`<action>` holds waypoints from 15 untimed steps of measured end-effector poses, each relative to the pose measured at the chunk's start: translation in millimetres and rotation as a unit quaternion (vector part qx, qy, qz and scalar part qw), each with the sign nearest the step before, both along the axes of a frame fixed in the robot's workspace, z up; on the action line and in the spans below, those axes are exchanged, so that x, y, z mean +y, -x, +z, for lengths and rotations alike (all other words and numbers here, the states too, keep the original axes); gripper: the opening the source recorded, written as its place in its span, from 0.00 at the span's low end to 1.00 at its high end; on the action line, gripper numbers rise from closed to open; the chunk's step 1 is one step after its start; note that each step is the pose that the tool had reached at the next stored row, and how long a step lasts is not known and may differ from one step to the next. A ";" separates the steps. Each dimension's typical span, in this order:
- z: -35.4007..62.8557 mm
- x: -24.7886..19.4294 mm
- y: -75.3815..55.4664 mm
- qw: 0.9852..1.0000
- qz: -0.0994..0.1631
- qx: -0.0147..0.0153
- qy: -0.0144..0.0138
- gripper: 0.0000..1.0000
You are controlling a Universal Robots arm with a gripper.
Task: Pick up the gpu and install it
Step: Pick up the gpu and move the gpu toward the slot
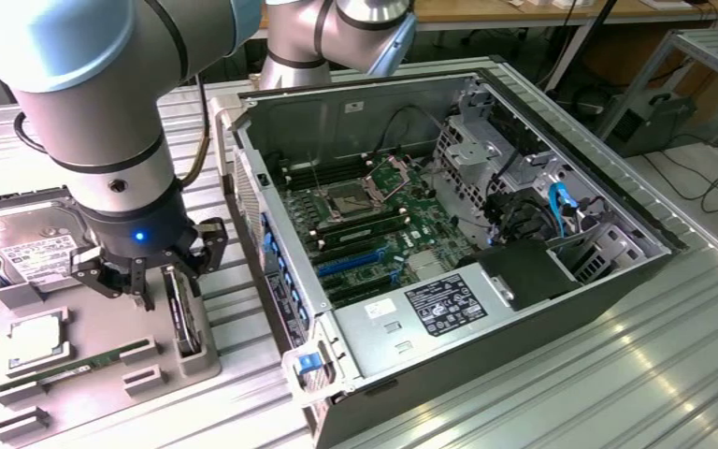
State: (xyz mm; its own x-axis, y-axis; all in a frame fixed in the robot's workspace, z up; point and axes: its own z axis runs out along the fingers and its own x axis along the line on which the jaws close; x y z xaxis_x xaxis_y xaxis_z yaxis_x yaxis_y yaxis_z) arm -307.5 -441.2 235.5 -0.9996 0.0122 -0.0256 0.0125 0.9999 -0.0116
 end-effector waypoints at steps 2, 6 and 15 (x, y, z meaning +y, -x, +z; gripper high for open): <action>-0.5 -1.2 -0.1 1.000 0.000 0.000 0.000 0.53; -2.1 -2.7 -0.3 1.000 0.000 0.000 0.001 0.53; -3.7 -2.8 -2.5 1.000 0.000 0.000 0.001 0.39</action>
State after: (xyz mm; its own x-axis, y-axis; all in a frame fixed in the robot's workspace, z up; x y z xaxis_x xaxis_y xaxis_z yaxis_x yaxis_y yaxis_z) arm -305.0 -444.0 231.9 -0.9996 0.0126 -0.0255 0.0129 0.9998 -0.0131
